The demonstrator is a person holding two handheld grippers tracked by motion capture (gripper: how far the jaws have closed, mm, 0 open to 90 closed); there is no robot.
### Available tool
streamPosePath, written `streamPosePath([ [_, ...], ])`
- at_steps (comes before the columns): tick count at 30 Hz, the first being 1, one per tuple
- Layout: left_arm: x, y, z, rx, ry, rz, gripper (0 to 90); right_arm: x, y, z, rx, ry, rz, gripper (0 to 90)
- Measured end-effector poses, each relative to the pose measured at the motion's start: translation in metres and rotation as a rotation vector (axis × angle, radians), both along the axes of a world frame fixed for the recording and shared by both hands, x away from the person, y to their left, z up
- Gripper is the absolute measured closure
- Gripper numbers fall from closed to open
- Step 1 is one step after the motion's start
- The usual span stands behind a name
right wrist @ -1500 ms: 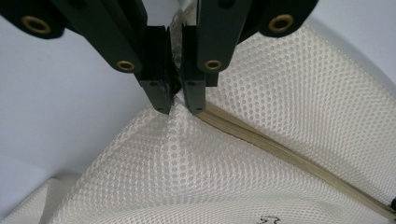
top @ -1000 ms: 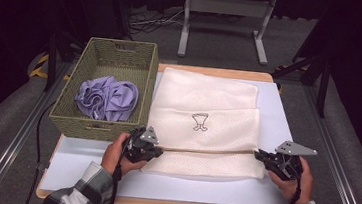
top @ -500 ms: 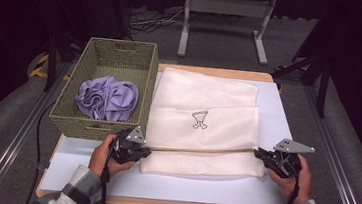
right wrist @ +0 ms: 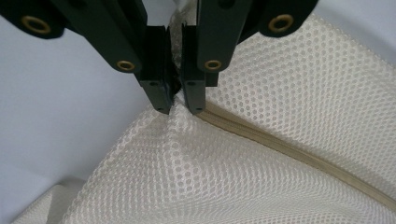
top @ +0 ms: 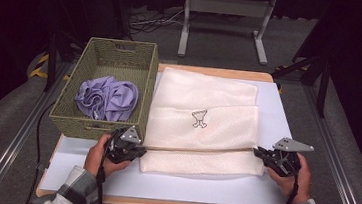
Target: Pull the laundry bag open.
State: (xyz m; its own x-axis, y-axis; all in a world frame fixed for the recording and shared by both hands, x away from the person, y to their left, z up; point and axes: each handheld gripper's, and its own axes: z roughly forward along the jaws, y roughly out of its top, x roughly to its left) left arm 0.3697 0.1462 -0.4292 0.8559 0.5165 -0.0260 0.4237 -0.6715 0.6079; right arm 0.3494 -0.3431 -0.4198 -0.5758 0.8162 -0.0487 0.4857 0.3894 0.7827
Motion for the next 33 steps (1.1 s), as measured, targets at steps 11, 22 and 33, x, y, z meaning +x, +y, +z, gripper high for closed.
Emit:
streamPosePath([
  [11,-0.001,0.003,0.000,-0.001,-0.006,0.010,87.3,0.000,-0.001,0.000,0.008,-0.001,-0.001,84.4],
  [22,0.003,-0.005,-0.002,0.010,-0.022,0.023,87.3,0.003,-0.004,0.000,0.006,-0.010,-0.034,84.4],
  [33,0.006,-0.006,-0.005,-0.023,-0.031,0.048,87.1,0.008,-0.006,0.000,0.008,-0.008,-0.046,84.2],
])
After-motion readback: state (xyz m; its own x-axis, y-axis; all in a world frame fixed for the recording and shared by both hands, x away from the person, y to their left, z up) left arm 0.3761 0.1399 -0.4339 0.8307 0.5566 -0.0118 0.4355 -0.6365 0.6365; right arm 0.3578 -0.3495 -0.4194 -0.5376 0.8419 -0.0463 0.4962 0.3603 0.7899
